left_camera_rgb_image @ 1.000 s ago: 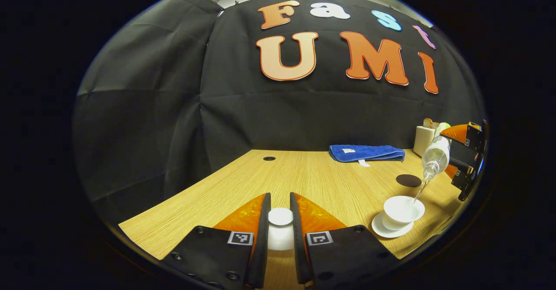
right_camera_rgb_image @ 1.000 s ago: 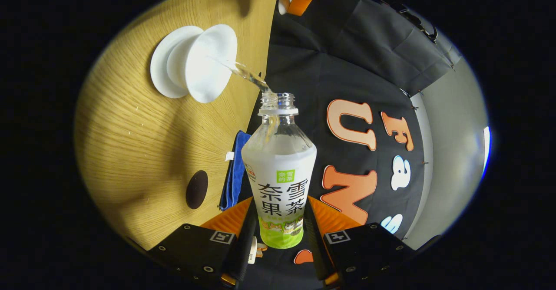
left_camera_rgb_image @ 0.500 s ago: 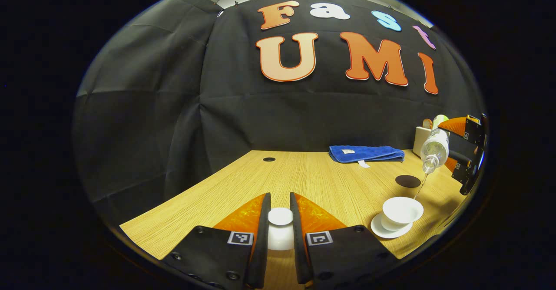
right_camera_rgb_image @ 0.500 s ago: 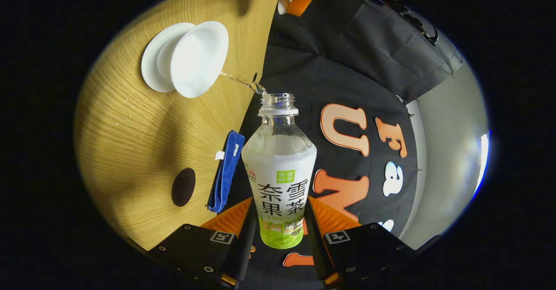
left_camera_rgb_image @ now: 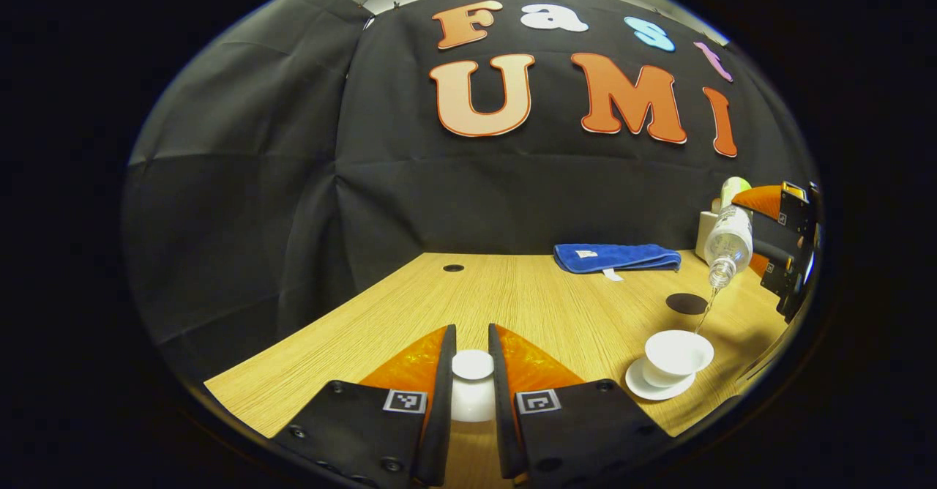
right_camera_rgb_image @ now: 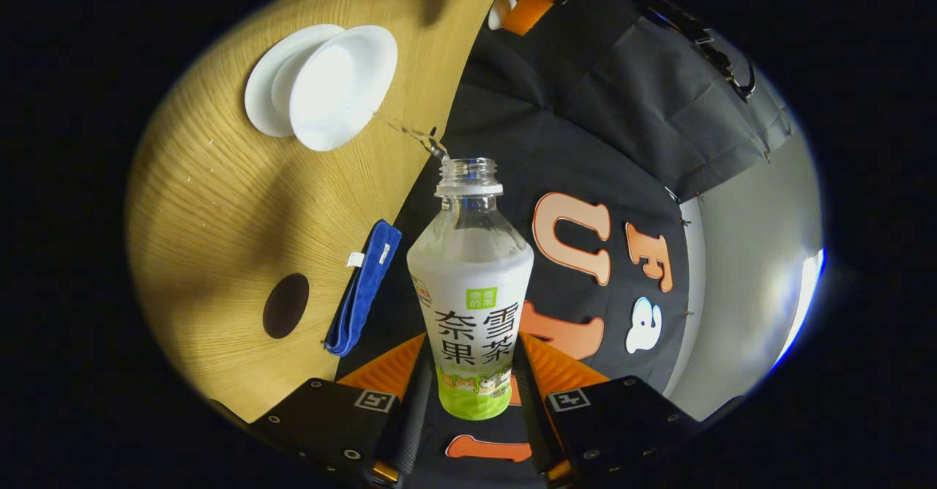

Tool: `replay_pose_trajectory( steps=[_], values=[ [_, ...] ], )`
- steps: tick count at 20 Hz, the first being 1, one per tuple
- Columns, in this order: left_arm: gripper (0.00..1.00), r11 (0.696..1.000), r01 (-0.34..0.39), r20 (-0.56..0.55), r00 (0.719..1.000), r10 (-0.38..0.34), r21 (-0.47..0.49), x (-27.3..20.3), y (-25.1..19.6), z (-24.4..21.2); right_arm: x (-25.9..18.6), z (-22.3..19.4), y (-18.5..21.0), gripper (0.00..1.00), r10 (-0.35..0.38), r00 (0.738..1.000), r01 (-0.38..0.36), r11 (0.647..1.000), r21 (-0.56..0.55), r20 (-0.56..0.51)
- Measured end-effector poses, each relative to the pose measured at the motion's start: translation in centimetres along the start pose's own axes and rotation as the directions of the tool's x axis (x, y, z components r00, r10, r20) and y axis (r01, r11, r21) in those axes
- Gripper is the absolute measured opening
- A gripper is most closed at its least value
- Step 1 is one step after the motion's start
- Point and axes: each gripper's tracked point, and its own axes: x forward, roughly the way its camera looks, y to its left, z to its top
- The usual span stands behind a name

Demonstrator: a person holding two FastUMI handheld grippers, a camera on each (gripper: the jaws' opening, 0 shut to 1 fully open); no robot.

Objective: Open the teacup lid with one hand, grasp the water bottle and pour water into the teacup with the other hand; after pouring, place the water bottle on the coaster and then close the teacup lid.

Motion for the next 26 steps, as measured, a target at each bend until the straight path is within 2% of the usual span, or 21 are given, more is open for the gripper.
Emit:
replay_pose_trajectory(
  steps=[14, 16, 21, 22, 23, 25, 26],
  values=[
    [0.3, 1.0, 0.002, 0.005, 1.0, -0.002, 0.004, -0.3, 0.3, 0.5, 1.6, 1.0, -2.6, 0.6, -0.063, 0.995, 0.074, 0.986, -0.148, 0.078],
    [0.28, 1.0, 0.004, 0.003, 1.0, -0.004, 0.008, -0.4, 0.2, 0.4, 1.7, 1.1, -2.6, 0.61, -0.065, 0.994, 0.078, 0.985, -0.151, 0.084],
    [0.3, 1.0, 0.017, 0.002, 1.0, -0.017, 0.012, -0.3, -0.5, 0.6, 1.5, 2.2, -2.2, 0.6, -0.061, 0.992, 0.083, 0.977, -0.196, 0.114],
    [0.3, 1.0, 0.019, 0.002, 1.0, -0.019, 0.014, -0.4, -0.6, 0.6, 1.4, 2.5, -2.2, 0.57, -0.061, 0.991, 0.084, 0.977, -0.196, 0.121],
    [0.31, 1.0, 0.022, 0.003, 1.0, -0.022, 0.017, -0.5, -0.8, 0.6, 1.4, 2.8, -2.1, 0.6, -0.06, 0.99, 0.084, 0.977, -0.196, 0.129],
    [0.29, 0.999, 0.028, 0.002, 1.0, -0.028, 0.021, -0.5, -1.3, 0.7, 1.2, 3.2, -1.7, 0.57, -0.054, 0.989, 0.083, 0.975, -0.204, 0.141],
    [0.29, 0.999, 0.031, 0.001, 1.0, -0.031, 0.021, -0.5, -1.5, 0.7, 1.1, 3.2, -1.6, 0.6, -0.049, 0.988, 0.079, 0.974, -0.21, 0.147]
  ],
)
